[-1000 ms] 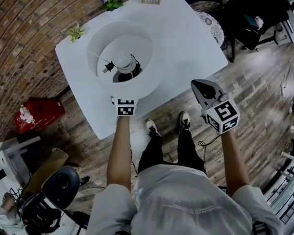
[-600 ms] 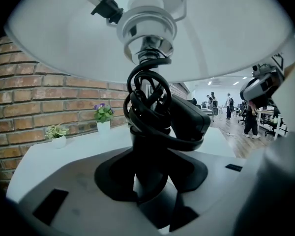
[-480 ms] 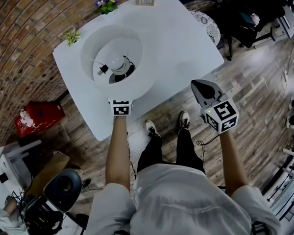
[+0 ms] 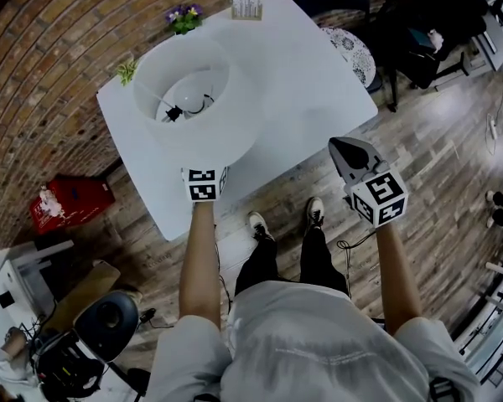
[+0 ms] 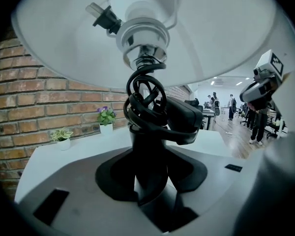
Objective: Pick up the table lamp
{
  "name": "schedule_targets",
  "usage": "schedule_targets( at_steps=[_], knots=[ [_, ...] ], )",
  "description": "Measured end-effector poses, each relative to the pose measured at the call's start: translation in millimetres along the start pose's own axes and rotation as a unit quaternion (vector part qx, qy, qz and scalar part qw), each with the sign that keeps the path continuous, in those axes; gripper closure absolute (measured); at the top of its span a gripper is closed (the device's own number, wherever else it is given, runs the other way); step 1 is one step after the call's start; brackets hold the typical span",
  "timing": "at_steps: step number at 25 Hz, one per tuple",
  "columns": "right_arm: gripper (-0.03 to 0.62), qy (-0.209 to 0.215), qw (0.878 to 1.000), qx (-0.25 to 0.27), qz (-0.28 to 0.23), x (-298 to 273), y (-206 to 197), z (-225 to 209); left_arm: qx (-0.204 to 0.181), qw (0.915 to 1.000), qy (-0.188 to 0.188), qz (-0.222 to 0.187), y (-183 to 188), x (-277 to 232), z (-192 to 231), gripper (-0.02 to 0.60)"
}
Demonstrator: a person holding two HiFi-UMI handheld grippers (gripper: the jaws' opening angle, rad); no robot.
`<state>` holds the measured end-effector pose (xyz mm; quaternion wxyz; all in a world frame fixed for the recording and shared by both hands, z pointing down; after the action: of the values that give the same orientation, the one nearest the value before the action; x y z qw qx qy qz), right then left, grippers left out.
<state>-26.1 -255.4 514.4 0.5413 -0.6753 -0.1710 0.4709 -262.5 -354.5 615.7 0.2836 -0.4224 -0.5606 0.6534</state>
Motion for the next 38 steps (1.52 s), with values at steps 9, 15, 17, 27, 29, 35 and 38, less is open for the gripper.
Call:
schedule_targets(
  at_steps=[9,15,17,27,29,35,38],
  knots=[
    [0.594,0.025,0.999,0.013,-0.038,5,36,-7,-0.003,0.9997,0.010,-0.021,42,22,-10,0.431],
    [0.594,0.046,0.997,0.025,-0.056,11,55,-17,0.012,0.9982,0.026,-0.053,74,35,-22,0.431],
    [0.594,0.049,0.996,0.029,-0.064,15,61,-23,0.013,0.9977,0.035,-0.057,84,41,-27,0.431],
    [0.594,0.062,0.989,0.078,-0.113,16,126,-43,0.006,0.9950,0.088,-0.047,131,72,-18,0.431],
    [0.594,0.065,0.986,0.086,-0.126,16,139,-43,0.001,0.9941,0.096,-0.051,142,79,-18,0.431],
    [0.594,0.082,0.980,0.099,-0.152,13,160,-43,-0.004,0.9930,0.105,-0.055,177,94,-30,0.431],
    [0.594,0.091,0.977,0.110,-0.161,14,166,-42,0.004,0.9926,0.107,-0.058,186,100,-41,0.431]
  ],
)
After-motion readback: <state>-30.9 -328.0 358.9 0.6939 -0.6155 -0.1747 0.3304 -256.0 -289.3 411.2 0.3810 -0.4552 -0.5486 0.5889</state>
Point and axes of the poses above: the fingertips, and each gripper's own axes: x backward along the fingers, z to its left, y out of its top, the point moved 1 cm from there along x, backward along the fingers, and after that the axes turned 5 degrees about -z, right-handed, at the moved point
